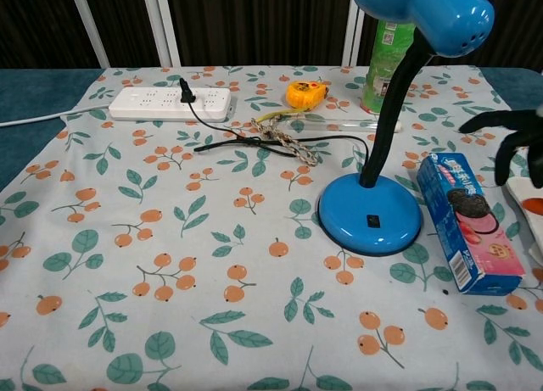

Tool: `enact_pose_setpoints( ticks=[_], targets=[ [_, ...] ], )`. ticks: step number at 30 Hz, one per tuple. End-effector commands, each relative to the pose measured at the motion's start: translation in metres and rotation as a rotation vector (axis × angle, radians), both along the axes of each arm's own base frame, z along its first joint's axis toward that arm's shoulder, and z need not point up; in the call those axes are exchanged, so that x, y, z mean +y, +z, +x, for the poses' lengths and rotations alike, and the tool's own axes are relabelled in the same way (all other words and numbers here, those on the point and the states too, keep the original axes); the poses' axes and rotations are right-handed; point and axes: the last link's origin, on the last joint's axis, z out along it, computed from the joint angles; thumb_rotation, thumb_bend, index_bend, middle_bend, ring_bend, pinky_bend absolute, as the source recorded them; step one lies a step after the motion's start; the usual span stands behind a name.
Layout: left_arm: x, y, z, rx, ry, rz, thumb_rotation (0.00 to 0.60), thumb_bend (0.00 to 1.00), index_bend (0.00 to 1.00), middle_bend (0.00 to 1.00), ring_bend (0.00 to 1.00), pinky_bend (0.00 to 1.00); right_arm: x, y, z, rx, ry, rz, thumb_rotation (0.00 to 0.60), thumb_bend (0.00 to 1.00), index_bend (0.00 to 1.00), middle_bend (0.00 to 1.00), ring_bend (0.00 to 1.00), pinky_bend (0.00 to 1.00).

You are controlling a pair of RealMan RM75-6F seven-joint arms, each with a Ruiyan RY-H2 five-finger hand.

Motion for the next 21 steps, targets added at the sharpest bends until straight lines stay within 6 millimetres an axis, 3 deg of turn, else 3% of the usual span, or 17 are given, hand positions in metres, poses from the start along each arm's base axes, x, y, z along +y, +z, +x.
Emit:
enact_pose_setpoints(
  ticks=[1, 3, 7, 8, 10, 11, 12, 21],
  targets=[
    [0.0, 0.0, 0.0, -0.001, -0.001, 0.002, 0.6, 0.16, 0.12, 0.01, 0.0, 0.08, 0.02, 0.029, -0.016, 0.055, -0.055, -0.061, 0.6, 0.28, 0.05, 0.15, 0.18, 1.0],
    [0.0, 0.001, 0.001, 0.0, -0.003, 0.003, 0.6, 0.16, 0.12, 0.01, 0.0, 0.08, 0.027, 0.039, -0.025, 0.069, -0.045, -0.119, 0.6, 0.28, 0.05, 0.1, 0.12, 1.0],
    [-0.001, 0.001, 0.0, -0.001, -0.002, 0.008, 0.6, 0.16, 0.12, 0.01, 0.0, 0.08, 0.045, 0.051, -0.047, 0.038, 0.001, -0.275, 0.6, 0.28, 0.05, 0.07, 0.1, 1.0],
    [-0.001, 0.001, 0.0, -0.002, -0.001, 0.008, 0.6, 0.16, 0.12, 0.01, 0.0, 0.08, 0.05, 0.052, -0.054, 0.026, 0.008, -0.308, 0.6, 0.28, 0.05, 0.06, 0.09, 0.89],
    [-0.002, 0.001, 0.0, -0.004, 0.001, 0.008, 0.6, 0.16, 0.12, 0.01, 0.0, 0.08, 0.059, 0.055, -0.067, 0.008, 0.016, -0.364, 0.6, 0.28, 0.05, 0.06, 0.09, 0.49],
    [-0.002, 0.001, 0.001, -0.003, 0.0, 0.008, 0.6, 0.16, 0.12, 0.01, 0.0, 0.08, 0.062, 0.056, -0.072, 0.003, 0.02, -0.381, 0.6, 0.28, 0.05, 0.06, 0.09, 0.2],
    [-0.002, 0.001, 0.001, -0.001, -0.002, 0.008, 0.6, 0.16, 0.12, 0.01, 0.0, 0.08, 0.064, 0.056, -0.077, 0.004, 0.023, -0.395, 0.6, 0.28, 0.05, 0.06, 0.08, 0.04],
    [-0.002, 0.0, 0.001, 0.006, -0.004, 0.001, 0.6, 0.16, 0.12, 0.01, 0.0, 0.08, 0.064, 0.054, -0.099, 0.052, 0.032, -0.402, 0.6, 0.28, 0.05, 0.03, 0.05, 0.0]
  ],
)
